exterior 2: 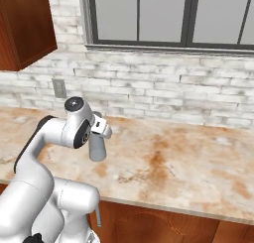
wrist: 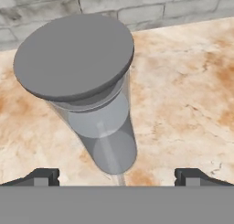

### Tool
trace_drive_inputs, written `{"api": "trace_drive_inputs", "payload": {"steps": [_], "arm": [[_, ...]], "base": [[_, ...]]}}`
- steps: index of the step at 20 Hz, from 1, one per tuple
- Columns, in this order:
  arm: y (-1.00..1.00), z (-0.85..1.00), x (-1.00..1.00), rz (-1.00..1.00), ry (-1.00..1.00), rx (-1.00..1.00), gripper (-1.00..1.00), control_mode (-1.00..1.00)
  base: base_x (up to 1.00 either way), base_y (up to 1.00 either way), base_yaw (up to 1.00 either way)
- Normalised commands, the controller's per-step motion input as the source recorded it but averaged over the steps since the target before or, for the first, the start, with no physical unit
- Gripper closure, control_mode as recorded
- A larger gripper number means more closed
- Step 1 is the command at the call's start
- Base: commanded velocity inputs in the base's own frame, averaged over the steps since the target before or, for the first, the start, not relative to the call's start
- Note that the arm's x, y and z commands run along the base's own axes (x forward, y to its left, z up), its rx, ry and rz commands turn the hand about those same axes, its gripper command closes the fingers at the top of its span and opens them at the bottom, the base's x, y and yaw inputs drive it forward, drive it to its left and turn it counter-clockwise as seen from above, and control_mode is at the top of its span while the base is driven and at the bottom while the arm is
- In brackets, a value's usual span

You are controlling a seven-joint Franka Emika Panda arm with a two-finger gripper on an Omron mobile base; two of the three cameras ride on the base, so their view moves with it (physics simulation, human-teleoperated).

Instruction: There is a tray on the dining counter. Grab the cup, mug, and pitcher and place them on the tray. The pitcher may be placed next to the tray if it cannot fit the tray.

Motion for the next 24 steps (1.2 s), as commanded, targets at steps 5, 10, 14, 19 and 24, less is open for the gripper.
{"api": "trace_drive_inputs", "payload": {"steps": [5, 10, 14, 19, 24], "arm": [[0.00, -0.04, 0.01, 0.03, 0.00, 0.00, -1.00, -1.00], [0.00, -0.11, 0.00, 0.03, 0.00, 0.00, -1.00, -1.00], [0.00, -0.19, 0.00, 0.03, 0.00, 0.00, -1.00, -1.00], [0.00, -0.16, 0.03, 0.02, 0.00, 0.00, -1.00, -1.00], [0.00, -0.09, 0.18, 0.01, 0.00, 0.00, -1.00, -1.00]], "base": [[0.00, 0.00, 0.00], [0.00, 0.00, 0.00], [0.00, 0.00, 0.00], [0.00, 0.00, 0.00], [0.00, 0.00, 0.00]]}}
